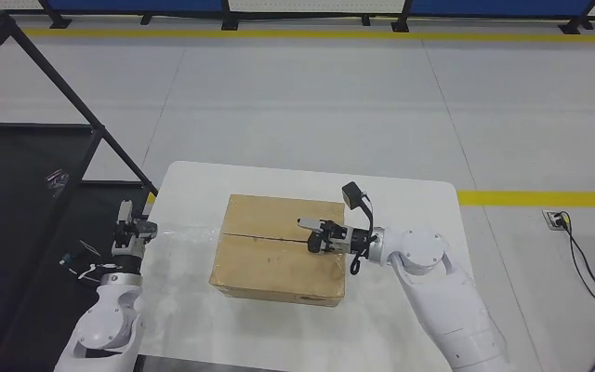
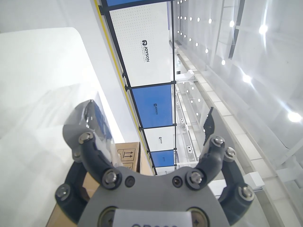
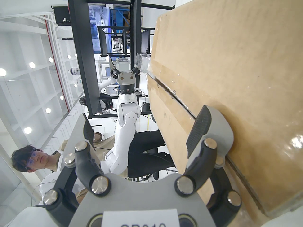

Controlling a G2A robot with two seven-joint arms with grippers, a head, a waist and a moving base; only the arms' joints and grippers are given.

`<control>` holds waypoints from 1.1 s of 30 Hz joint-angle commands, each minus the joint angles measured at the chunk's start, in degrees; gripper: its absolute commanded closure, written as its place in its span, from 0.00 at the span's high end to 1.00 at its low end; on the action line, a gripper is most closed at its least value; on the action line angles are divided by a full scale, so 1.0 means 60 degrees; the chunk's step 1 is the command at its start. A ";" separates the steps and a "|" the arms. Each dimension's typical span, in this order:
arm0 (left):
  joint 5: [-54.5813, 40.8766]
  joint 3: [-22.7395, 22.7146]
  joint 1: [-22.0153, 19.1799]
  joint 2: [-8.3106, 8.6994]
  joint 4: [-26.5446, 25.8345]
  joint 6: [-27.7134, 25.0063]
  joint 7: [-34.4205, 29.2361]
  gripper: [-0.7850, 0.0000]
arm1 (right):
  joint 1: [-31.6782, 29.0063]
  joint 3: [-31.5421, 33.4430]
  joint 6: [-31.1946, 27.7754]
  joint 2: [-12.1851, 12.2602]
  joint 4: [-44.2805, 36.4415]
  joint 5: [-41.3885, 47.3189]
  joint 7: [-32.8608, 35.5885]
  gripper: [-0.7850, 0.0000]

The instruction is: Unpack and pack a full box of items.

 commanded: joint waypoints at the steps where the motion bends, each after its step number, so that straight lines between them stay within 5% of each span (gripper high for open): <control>1: -0.0060 -0.0105 -0.0018 -0.0007 -0.0039 0.0038 0.0001 1.00 | 0.0019 -0.0072 0.0054 0.0000 0.0011 -0.0052 -0.0110 1.00; 17: 0.0037 -0.0766 -0.0071 -0.0057 -0.0603 0.0008 -0.0081 1.00 | 0.0069 -0.0219 -0.0241 0.0093 0.0156 0.0208 -0.0109 1.00; 33: 0.0782 -0.0962 0.0604 -0.0123 -0.3563 0.0035 -0.0408 1.00 | -0.0912 0.0697 -0.0876 0.0435 -0.1131 0.0639 -0.0177 1.00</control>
